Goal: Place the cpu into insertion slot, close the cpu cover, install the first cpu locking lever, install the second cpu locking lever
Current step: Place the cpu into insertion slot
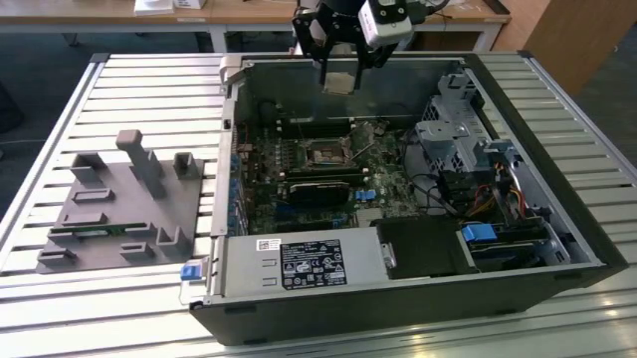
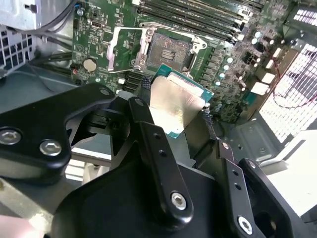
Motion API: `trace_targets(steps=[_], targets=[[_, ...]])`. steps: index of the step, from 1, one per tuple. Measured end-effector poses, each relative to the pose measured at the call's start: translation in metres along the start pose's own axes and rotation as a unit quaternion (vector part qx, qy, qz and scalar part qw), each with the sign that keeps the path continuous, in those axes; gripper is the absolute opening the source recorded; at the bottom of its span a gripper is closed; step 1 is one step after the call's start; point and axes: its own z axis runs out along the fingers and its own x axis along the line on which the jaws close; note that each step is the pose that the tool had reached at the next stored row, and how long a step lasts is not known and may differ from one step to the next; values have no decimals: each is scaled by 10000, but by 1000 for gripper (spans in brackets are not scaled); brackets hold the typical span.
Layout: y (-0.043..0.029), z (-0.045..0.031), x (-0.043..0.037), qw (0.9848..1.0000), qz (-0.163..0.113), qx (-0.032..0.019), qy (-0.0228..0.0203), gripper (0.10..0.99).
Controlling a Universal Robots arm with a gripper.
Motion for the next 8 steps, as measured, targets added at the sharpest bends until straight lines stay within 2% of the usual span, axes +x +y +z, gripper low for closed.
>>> trace_targets(steps=[8], targets=[[0, 4, 1, 9994, 336, -7, -30, 525]])
